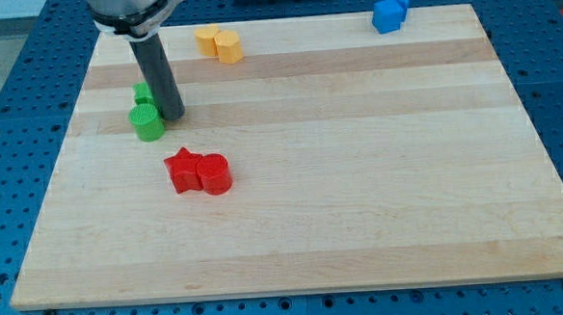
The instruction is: Push the green star into green circle
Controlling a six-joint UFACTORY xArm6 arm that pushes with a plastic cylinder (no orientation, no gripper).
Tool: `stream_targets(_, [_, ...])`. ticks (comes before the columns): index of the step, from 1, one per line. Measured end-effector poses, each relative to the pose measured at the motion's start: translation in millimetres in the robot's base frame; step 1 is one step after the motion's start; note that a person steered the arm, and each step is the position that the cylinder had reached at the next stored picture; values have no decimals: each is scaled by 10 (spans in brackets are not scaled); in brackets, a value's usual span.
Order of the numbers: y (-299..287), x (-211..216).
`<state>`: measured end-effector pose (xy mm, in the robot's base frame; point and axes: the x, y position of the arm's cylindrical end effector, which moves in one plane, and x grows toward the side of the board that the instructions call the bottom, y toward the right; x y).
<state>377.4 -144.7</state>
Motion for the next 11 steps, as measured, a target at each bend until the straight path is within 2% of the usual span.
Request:
stream_targets(1, [331, -4])
stream_targets(2, [331, -4])
stream_targets(3, [342, -277])
stream_targets(4, [342, -283])
stream_targets(5, [296, -301])
stream_targets(6, [-188, -457])
stream_targets(7, [-217, -456])
stream_targets(8, [-207, -68])
stream_targets(9, [-207, -52])
stream_targets(11, [-61, -376])
